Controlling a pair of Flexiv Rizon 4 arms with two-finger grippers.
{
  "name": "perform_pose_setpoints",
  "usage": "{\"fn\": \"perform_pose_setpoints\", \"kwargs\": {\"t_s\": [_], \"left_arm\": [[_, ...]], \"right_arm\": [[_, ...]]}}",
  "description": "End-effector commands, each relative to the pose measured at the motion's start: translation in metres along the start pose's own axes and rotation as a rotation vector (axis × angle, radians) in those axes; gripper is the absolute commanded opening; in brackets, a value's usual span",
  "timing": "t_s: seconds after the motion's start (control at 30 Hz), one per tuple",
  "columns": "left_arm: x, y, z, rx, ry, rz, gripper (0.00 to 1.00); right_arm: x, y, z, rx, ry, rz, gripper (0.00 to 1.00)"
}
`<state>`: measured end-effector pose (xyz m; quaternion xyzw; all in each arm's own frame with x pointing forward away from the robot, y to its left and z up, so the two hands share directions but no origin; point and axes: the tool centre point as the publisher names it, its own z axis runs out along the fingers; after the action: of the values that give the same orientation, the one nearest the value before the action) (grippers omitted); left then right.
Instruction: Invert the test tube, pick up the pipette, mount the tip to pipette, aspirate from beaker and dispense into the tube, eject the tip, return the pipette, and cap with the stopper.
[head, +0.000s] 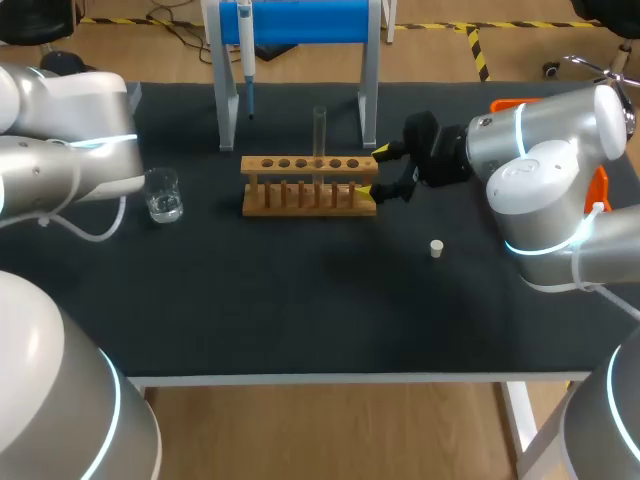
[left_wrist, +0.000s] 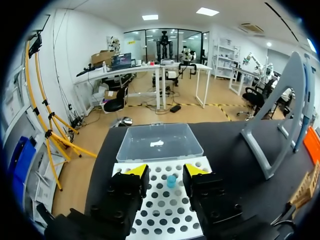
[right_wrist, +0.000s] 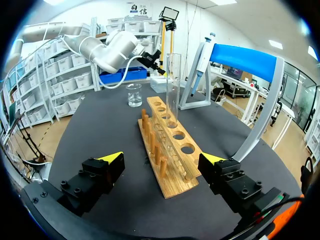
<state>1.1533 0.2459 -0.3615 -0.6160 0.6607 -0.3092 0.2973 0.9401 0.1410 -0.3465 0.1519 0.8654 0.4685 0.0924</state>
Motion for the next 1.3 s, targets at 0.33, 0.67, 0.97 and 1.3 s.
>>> {"fn": "perform_pose_setpoints", "kwargs": {"t_s": [0.33,0.67,0.97,1.3], "left_arm": [[0.0002,0.001,0.003,0.007,-0.007,0.001,0.33],[-0.0005,0.0021,0.0049,0.004,-0.009,-0.001,0.22],[0.0004,0.0026,0.0067,-0.004,-0.007,0.009,0.19],[0.0002,0.0033,0.0075,-0.007,-0.008,0.013,0.0]], "right_arm": [[-0.0001,-0.0001,-0.0007,0.001,0.001,0.0,1.0],[-0.0001,-0.0001,-0.0007,0.001,0.001,0.0,1.0],[-0.0001,-0.0001,-0.0007,0.001,0.001,0.0,1.0],[-0.0001,-0.0001,-0.0007,0.001,0.001,0.0,1.0]]}}
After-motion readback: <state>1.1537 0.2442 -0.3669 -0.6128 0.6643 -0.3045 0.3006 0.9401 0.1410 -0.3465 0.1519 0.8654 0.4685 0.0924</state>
